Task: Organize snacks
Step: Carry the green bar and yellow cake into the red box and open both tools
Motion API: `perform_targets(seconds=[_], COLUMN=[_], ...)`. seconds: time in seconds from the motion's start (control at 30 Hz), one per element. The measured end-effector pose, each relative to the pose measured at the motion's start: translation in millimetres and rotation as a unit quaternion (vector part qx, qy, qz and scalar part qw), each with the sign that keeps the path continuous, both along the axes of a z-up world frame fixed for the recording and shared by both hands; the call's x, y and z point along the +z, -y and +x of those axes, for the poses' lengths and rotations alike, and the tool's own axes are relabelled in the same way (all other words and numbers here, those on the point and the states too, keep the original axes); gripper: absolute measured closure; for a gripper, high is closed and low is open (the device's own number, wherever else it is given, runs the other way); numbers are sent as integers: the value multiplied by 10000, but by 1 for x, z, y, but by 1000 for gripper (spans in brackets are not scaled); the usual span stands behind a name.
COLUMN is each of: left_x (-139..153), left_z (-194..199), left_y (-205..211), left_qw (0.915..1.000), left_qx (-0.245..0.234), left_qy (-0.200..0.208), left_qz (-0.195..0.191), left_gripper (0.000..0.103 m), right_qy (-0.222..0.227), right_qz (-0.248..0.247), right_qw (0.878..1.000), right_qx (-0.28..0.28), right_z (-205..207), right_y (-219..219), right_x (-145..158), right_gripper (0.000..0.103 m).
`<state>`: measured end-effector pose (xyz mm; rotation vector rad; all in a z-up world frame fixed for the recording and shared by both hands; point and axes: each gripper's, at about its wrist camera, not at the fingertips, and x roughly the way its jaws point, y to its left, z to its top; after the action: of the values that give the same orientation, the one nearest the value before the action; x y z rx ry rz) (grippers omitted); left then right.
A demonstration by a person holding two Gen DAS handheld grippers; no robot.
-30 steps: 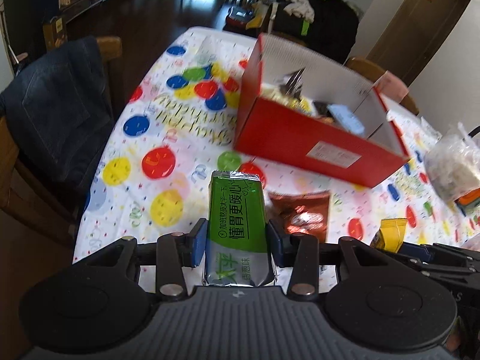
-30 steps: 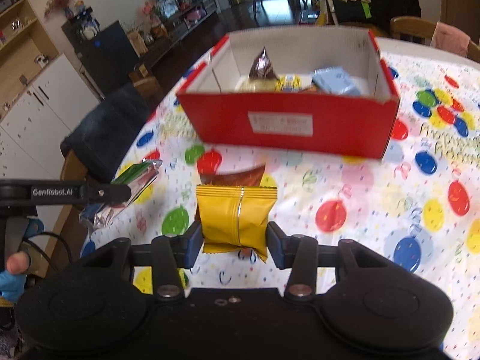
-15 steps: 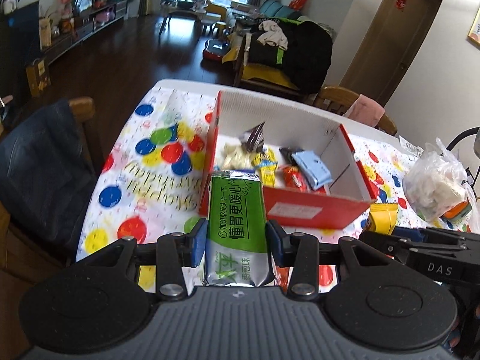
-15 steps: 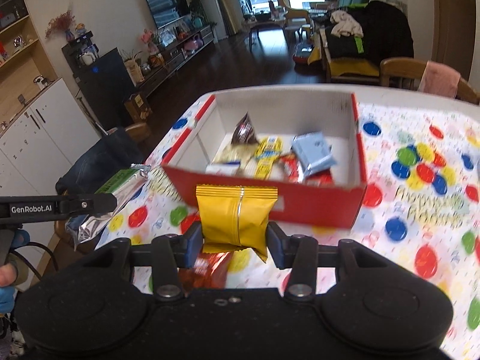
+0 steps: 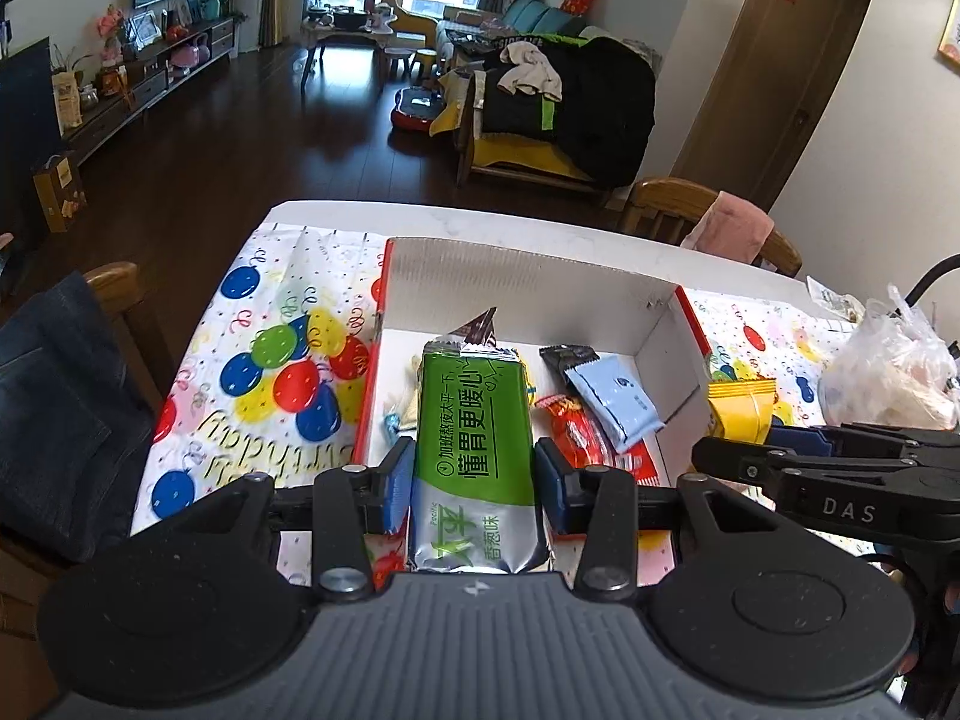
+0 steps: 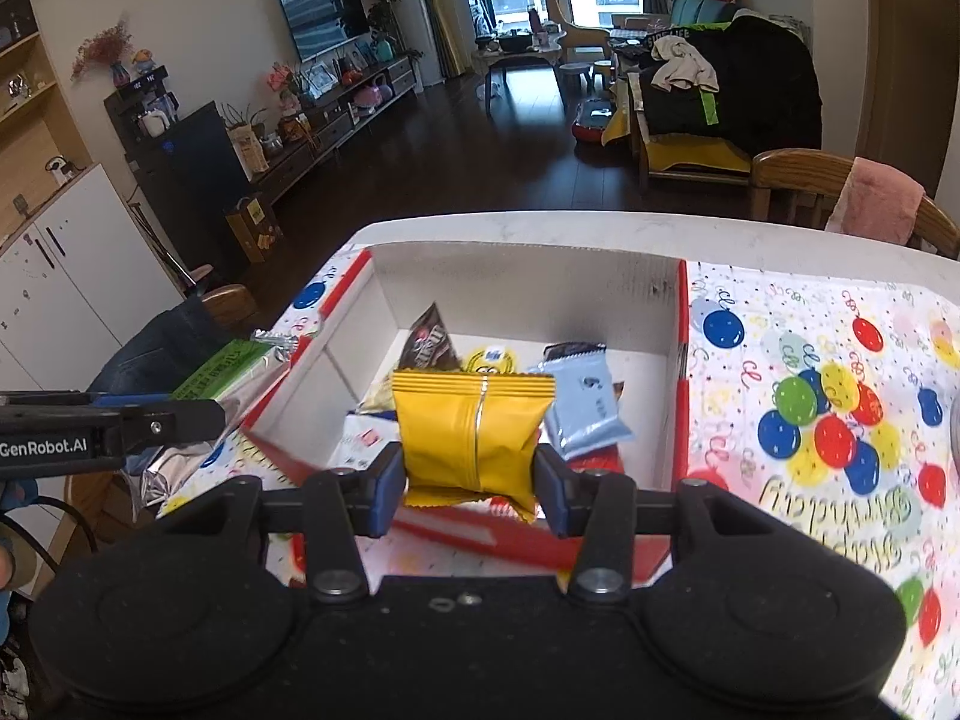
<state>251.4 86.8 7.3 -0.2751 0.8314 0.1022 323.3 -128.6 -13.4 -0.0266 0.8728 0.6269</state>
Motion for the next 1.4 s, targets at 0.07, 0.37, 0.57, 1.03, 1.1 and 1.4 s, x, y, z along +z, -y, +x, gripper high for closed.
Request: perform_targets(seconds=[0.07,0.37,0.57,1.03,1.1,1.4], left_x=[-4,-25,-42,-71,-73,-78], left_z=[13,62,90,126,129,132], left_y=[0,-4,-8,-10,-11,-15], left_qw=[10000,9990,9977,9944,9940,9920], left_qx=[13,127,175,126,127,133], left_qy=[-81,-401,-603,-997,-1033,-1185], left_qz=[7,137,265,328,334,415], left_gripper=[61,61,61,61,61,61], right_qy=[-44,-225,-364,-694,-708,-651], right_qz=[-48,-276,-509,-980,-1030,-1228], right_qw=[10000,9992,9976,9910,9902,9877], right_qx=[43,168,287,597,625,715], right_z=[12,59,85,111,111,112], right_y=[-5,-29,-49,-88,-90,-98], right_x=[-3,-22,-41,-78,-81,-85], right_gripper=[58,58,58,58,58,58])
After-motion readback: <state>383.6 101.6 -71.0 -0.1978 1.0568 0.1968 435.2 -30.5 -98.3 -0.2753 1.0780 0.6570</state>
